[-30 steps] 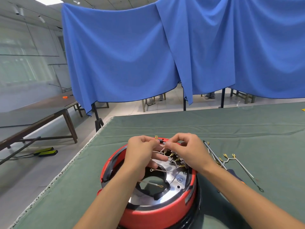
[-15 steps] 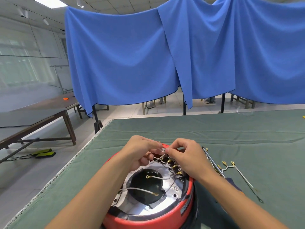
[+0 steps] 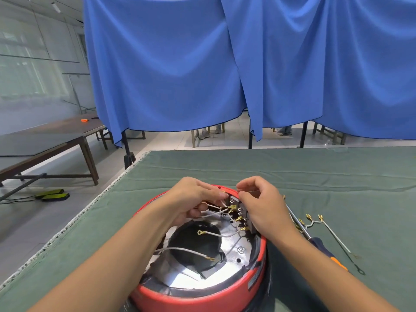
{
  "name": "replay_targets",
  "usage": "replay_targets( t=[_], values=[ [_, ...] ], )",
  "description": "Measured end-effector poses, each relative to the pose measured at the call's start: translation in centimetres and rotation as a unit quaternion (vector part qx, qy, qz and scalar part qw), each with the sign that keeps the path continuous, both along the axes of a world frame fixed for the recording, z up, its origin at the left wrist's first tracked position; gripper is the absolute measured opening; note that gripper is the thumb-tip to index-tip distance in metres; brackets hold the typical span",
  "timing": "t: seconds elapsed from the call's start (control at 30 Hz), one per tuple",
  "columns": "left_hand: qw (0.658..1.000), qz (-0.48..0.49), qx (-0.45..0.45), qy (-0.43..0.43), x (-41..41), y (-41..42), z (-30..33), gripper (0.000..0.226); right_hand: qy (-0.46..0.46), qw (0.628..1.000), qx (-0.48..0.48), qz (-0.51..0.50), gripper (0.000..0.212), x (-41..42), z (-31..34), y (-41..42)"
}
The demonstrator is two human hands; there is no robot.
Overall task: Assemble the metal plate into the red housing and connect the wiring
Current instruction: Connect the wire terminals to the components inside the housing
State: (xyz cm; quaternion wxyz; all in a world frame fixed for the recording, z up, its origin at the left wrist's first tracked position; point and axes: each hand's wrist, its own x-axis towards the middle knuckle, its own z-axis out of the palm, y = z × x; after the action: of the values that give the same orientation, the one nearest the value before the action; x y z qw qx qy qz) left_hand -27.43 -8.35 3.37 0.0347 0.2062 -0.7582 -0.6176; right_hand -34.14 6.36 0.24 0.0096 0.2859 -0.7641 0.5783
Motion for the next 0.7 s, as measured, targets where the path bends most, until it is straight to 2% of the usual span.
replay_targets(
  t=[0.3, 0.7],
  values=[
    [0.994, -0.052, -0.043, -0.089, 0.4, 0.2, -0.6, 0.013, 0.017, 0.999, 0.048, 0.005, 0.02, -0.5, 0.0, -0.2],
    [0.994, -0.048, -0.039, -0.09, 0.0, 0.3, -1.1, 0.009, 0.038, 0.995, 0.091, -0.001, 0.028, -0.4, 0.5, 0.0]
  ],
)
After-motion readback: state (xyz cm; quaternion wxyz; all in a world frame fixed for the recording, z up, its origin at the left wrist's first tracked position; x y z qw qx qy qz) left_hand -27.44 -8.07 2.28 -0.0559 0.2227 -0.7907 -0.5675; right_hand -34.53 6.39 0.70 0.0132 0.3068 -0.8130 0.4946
